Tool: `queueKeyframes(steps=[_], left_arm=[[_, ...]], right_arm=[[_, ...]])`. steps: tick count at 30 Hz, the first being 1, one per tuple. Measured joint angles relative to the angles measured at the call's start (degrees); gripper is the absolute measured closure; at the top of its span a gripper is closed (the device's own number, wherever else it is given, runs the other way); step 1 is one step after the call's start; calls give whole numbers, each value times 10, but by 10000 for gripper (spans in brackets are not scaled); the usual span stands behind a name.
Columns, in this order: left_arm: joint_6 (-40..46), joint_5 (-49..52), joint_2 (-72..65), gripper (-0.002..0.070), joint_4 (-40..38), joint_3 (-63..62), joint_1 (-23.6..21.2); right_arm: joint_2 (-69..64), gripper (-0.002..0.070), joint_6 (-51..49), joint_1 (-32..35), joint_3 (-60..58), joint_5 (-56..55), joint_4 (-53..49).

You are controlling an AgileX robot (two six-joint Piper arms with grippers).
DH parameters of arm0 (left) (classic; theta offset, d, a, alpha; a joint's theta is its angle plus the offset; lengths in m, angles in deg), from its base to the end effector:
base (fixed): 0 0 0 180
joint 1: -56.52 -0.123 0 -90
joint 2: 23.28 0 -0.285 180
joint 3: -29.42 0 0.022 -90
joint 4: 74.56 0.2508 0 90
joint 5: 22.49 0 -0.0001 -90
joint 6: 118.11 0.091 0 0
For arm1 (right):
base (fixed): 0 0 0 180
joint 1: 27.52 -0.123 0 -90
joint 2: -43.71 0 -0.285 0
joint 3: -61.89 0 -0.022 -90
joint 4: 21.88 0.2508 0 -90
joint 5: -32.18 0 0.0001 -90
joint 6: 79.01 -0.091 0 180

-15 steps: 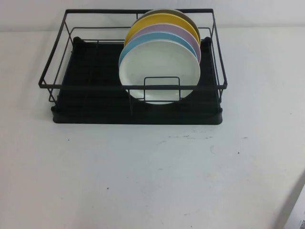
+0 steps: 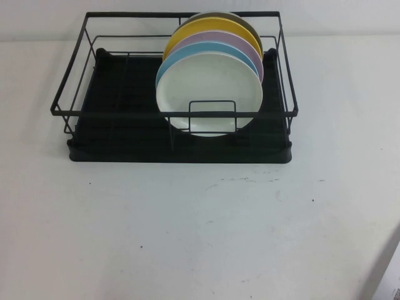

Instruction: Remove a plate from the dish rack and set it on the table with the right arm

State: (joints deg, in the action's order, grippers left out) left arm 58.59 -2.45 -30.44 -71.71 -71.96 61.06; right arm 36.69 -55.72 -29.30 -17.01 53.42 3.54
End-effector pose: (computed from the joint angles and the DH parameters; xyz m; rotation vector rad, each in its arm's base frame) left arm 0.0532 -0.0027 0.1741 0.0512 1.8460 -0.0472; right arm 0.0520 0.0158 0.1739 -0.1284 1.8328 0.1726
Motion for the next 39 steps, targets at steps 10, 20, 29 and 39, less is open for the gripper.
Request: queueKeyframes(steps=[10,20,29,39], left_arm=[[0,0,0,679,0,0,0],[0,0,0,679,0,0,0],[0,0,0,679,0,0,0],[0,0,0,679,0,0,0]], right_arm=[[0,694,0,0,0,0,13],[0,694,0,0,0,0,20],[0,694,0,0,0,-36,98],[0,694,2,0,0,-127,383]])
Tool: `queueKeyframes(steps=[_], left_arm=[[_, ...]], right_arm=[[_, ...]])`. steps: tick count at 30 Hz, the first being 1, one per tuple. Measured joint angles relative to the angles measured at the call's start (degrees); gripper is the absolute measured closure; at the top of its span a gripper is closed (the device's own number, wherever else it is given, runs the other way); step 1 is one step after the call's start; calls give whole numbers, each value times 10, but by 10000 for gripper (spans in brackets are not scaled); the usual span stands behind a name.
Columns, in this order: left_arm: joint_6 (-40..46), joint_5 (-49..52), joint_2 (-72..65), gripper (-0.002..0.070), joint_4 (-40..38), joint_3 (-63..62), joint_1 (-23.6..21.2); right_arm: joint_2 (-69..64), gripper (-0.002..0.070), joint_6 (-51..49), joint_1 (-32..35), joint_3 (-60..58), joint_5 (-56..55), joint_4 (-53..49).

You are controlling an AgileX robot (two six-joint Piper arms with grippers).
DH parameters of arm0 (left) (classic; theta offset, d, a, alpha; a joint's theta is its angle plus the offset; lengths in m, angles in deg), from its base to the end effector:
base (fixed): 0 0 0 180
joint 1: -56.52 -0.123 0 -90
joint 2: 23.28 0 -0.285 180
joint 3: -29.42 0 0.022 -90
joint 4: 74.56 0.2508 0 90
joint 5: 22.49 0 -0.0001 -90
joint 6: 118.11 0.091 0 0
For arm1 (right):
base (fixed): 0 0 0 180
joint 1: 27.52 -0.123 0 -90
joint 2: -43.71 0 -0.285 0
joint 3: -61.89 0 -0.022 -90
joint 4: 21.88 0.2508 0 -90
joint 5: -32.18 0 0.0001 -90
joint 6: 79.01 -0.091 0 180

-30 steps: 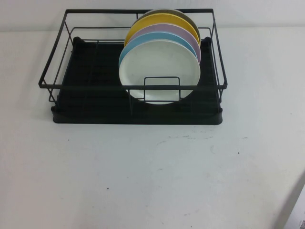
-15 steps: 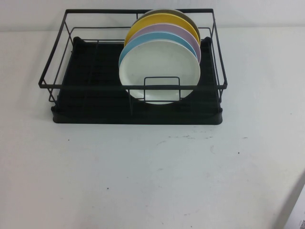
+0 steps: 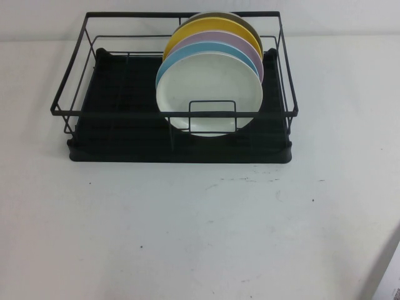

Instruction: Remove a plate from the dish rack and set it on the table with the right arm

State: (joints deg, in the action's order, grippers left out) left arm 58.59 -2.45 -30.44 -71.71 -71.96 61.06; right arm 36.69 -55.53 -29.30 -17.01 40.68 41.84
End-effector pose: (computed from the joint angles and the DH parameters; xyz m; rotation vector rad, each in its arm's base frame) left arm 0.0532 -0.0027 0.1741 0.0512 1.8460 -0.0472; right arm 0.0555 0.0139 0.1980 0.4232 1.5493 0.6738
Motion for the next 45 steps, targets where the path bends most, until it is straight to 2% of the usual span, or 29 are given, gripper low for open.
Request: queueKeyframes(steps=[4,8,14,21,24,30,35,40,42,45], left_arm=[[0,0,0,679,0,0,0],[0,0,0,679,0,0,0],[0,0,0,679,0,0,0],[0,0,0,679,0,0,0],[0,0,0,679,0,0,0],[0,0,0,679,0,0,0],[0,0,0,679,0,0,0],[0,0,0,679,0,0,0],[0,0,0,679,0,0,0],[0,0,0,679,0,0,0]], right_arm=[[0,694,6,0,0,-7,45],[-43,694,23,0,45,26,43],[-255,694,128,0,196,122,-20],[-554,694,255,-1,387,203,-27],[-664,694,286,-24,471,215,-26],[-843,694,323,-118,616,180,-37],[-939,694,336,-163,717,177,-91],[-995,692,351,-177,796,180,-118],[-1009,673,369,-178,823,180,-122],[-1028,601,406,-178,855,180,-122]])
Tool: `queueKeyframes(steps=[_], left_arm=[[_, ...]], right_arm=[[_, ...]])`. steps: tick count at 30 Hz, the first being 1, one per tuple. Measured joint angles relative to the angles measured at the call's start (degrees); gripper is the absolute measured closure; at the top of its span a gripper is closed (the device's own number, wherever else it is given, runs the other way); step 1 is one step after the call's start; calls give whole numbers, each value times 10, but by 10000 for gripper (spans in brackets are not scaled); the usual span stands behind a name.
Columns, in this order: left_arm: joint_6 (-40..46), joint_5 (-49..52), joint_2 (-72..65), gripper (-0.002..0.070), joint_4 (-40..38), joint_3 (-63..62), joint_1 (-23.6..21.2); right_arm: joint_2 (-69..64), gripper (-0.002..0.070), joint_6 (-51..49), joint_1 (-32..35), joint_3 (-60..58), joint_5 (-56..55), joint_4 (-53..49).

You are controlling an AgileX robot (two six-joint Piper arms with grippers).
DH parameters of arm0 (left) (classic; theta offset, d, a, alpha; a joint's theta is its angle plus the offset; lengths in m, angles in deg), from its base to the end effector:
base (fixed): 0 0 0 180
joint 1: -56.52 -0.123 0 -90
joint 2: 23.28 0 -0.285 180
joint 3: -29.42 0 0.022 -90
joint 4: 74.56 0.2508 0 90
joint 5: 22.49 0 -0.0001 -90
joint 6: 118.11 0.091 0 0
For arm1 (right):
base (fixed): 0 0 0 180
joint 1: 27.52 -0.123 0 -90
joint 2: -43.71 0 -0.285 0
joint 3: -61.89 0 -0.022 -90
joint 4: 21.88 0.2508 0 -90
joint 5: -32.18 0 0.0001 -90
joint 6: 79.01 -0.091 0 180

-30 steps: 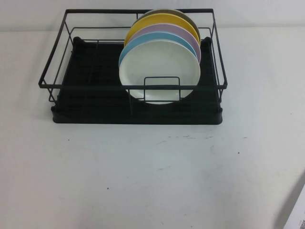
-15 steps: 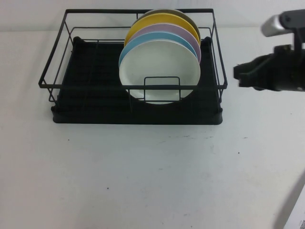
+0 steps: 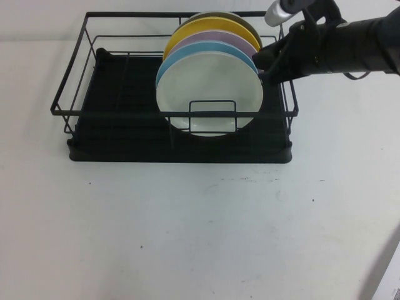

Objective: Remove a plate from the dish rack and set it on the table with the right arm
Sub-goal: Grasp the plate from the shelf

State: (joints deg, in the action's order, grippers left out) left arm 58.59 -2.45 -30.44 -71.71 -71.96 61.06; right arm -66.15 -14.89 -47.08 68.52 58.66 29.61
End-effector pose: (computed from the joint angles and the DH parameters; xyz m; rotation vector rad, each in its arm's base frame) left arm 0.0532 -0.0027 0.1741 0.0512 1.8460 -0.0472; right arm 0.3846 0.1704 0.3118 -0.8356 1.9181 0.4142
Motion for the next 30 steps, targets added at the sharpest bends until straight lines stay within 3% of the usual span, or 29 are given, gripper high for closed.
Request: queueKeyframes(steps=[6,9,23,30], left_arm=[[0,0,0,679,0,0,0],[0,0,0,679,0,0,0],[0,0,0,679,0,0,0],[0,0,0,679,0,0,0]], right_arm=[[-47,403,34,0,58,0,-1],[-69,362,50,-1,82,0,-1],[-116,347,120,-11,109,9,-3],[-115,381,130,-11,109,11,-7]])
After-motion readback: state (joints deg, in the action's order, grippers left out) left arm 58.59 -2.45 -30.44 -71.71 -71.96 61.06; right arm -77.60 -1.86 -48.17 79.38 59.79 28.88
